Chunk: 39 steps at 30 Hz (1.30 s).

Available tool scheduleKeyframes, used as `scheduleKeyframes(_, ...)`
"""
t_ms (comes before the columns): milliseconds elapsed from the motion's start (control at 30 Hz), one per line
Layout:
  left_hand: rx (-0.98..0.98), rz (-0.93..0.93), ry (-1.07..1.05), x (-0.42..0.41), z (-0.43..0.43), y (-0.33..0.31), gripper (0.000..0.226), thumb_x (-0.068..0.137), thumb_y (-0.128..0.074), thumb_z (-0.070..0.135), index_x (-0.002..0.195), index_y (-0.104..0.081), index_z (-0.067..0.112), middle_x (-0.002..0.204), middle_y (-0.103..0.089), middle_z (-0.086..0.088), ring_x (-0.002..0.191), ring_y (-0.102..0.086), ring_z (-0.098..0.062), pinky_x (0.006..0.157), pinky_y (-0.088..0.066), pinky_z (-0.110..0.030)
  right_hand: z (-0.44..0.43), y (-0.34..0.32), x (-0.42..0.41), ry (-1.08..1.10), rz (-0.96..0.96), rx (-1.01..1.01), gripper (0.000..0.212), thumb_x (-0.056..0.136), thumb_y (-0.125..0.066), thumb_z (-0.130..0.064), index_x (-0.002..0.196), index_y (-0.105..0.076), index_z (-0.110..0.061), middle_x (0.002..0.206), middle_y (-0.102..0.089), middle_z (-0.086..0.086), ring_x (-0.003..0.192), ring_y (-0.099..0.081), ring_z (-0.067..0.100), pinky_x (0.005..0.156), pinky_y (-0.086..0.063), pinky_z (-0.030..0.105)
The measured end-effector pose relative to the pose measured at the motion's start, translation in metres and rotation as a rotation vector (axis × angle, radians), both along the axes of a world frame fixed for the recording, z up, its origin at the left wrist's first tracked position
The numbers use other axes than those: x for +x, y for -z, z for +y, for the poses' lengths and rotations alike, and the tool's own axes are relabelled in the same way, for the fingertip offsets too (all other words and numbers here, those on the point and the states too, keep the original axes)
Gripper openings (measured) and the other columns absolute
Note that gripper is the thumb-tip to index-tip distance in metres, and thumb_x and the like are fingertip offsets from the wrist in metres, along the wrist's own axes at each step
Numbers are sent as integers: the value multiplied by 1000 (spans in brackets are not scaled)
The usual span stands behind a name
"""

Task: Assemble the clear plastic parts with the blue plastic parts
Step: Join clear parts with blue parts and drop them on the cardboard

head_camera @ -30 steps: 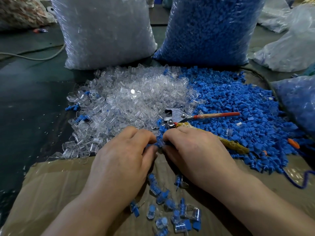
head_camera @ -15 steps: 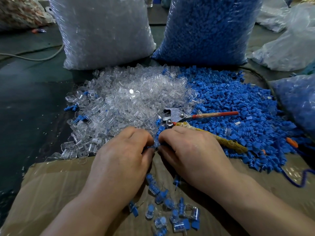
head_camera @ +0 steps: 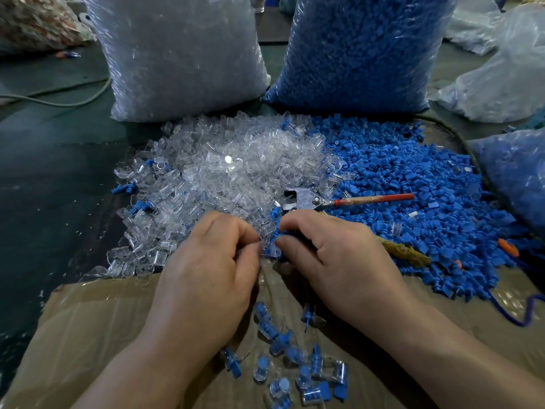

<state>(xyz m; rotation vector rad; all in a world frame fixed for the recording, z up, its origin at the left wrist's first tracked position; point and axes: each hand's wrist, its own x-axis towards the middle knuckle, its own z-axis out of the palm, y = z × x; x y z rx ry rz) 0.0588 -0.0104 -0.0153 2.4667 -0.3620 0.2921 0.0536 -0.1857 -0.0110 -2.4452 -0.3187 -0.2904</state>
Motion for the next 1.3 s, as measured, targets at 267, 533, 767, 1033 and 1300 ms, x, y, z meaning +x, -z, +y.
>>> scheduleKeyframes(267,-778,294,-55,4,4,3,12,86,-60,39,89,-69,31,84,-73,2,63,-67,-14,55,-55,-24,-4,-9,-5,46,247,401,11,86,-61,-45,95,-60,-39,73,-68,-8,55,-60,6,54,-52,29)
scheduleKeyframes(533,-1018,488,6,5,9,10,27,72,-72,31,99,-75,25,85,-74,-13,73,-73,-27,68,-59,-48,-8,-21,-12,-60,381,752,10,90,-64,-22,88,-70,-29,81,-68,6,66,-66,23,57,-58,32)
scheduleKeyframes(767,-599,236,-104,0,11,-2,32,70,-78,57,95,-74,39,88,-73,11,77,-70,-6,66,-57,-32,-8,-23,-19,-42,185,558,22,76,-64,-47,96,-71,-42,88,-69,-14,75,-65,6,65,-55,23)
scheduleKeyframes(1033,-900,453,70,-6,-2,-5,18,71,-82,31,85,-74,25,71,-71,-8,63,-71,-18,55,-57,-31,-1,-20,-23,-65,-48,288,10,85,-66,-29,94,-69,-33,82,-66,-19,78,-64,-1,65,-49,11)
scheduleKeyframes(1300,-960,508,123,-8,-5,-9,12,75,-81,20,85,-76,24,74,-73,-9,63,-70,-18,54,-54,-26,-2,-15,-19,-111,-171,99,18,95,-55,-31,103,-68,-21,94,-65,-11,88,-62,9,72,-52,33)
